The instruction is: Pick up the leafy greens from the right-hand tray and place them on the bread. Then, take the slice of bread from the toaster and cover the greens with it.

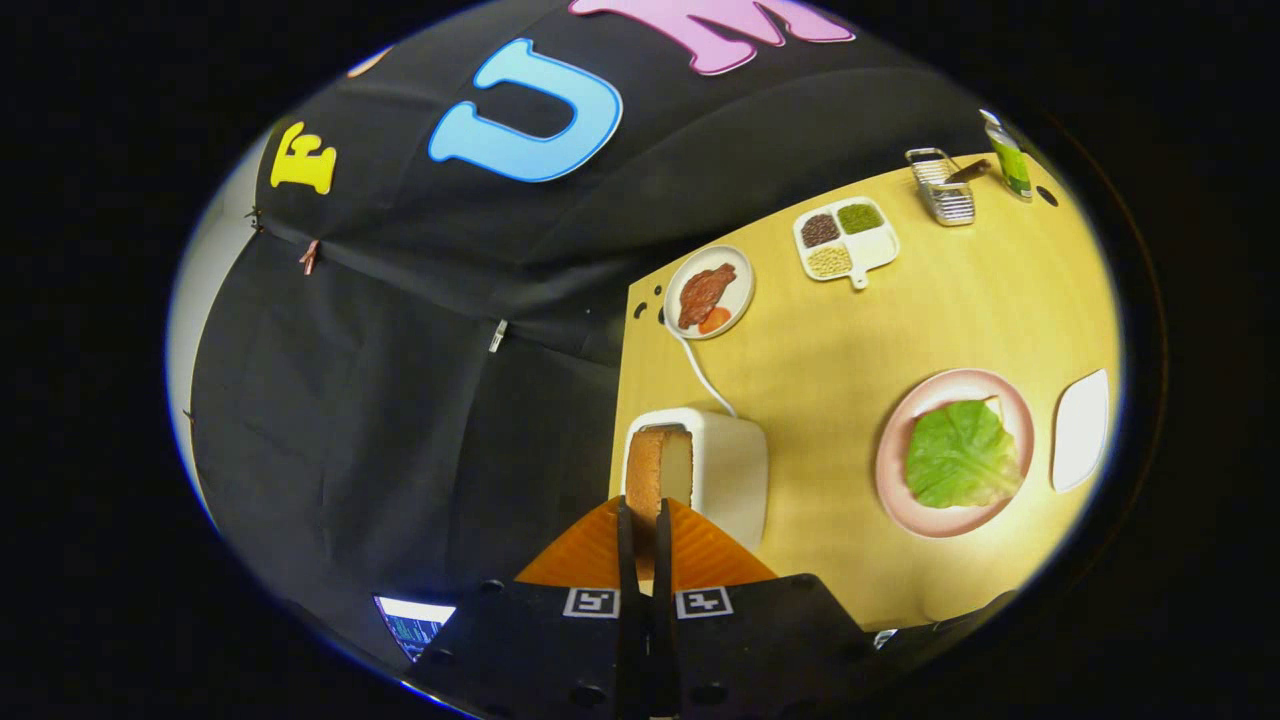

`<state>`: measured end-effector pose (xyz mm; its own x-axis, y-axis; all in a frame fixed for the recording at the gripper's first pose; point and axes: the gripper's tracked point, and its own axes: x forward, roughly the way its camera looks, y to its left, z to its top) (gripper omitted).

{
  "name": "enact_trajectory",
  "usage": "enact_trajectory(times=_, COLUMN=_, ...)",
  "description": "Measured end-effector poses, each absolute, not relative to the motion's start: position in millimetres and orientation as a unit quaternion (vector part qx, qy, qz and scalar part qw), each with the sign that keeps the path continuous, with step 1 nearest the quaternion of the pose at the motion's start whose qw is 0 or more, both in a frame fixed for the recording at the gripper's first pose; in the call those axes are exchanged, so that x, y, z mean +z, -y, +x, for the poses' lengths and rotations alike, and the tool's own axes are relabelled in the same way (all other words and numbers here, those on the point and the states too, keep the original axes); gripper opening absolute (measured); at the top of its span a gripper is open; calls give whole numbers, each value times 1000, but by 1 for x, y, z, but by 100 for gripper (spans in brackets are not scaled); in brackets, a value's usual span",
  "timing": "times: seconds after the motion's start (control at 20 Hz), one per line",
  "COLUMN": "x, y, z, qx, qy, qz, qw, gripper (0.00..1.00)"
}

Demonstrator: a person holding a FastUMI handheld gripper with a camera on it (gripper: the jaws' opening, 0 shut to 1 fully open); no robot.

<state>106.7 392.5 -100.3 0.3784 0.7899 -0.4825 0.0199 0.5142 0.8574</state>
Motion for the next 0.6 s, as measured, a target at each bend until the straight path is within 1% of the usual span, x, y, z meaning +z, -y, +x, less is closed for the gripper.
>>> enact_trajectory(times=0.2, x=-130, y=-336, z=102, qx=242, qy=-496, qz=412, qw=725, gripper=6)
enact_trajectory(times=0.6, x=-195, y=-272, z=89, qx=223, qy=-520, qz=393, qw=725, gripper=6)
